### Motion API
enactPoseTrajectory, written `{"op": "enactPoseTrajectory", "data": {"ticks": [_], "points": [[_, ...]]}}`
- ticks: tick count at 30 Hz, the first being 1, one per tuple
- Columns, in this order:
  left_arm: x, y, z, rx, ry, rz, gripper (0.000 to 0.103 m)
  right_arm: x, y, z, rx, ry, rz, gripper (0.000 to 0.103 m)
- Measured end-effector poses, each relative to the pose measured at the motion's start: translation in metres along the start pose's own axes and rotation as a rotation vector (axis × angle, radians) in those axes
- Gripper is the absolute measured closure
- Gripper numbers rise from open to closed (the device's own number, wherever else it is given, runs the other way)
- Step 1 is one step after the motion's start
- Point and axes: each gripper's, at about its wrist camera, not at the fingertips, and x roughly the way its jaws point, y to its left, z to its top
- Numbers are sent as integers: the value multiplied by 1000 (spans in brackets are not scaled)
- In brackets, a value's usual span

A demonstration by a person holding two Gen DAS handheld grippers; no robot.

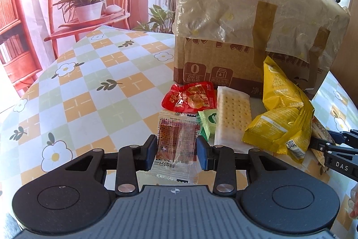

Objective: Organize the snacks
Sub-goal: 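Lift and carry the meat packet and bar packet over the box with both grippers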

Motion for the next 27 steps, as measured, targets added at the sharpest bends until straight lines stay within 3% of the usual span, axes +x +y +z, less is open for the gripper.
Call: {"op": "enactPoseTrajectory", "data": {"ticks": [4,11,18,22,27], "points": [[-4,0,10,0,-45,-3,63,-17,-17,3,75,-34,-34,64],[-24,0,40,3,-169,-24,63,-55,-19,26,60,-158,-80,65],[-51,-5,74,10,-269,-78,63,-99,-5,54,42,-298,-47,65],[-67,-15,98,36,-332,-89,63,-123,0,90,58,-410,-21,65],[-77,-29,147,60,-416,-109,63,-120,-4,155,13,-457,7,65]]}}
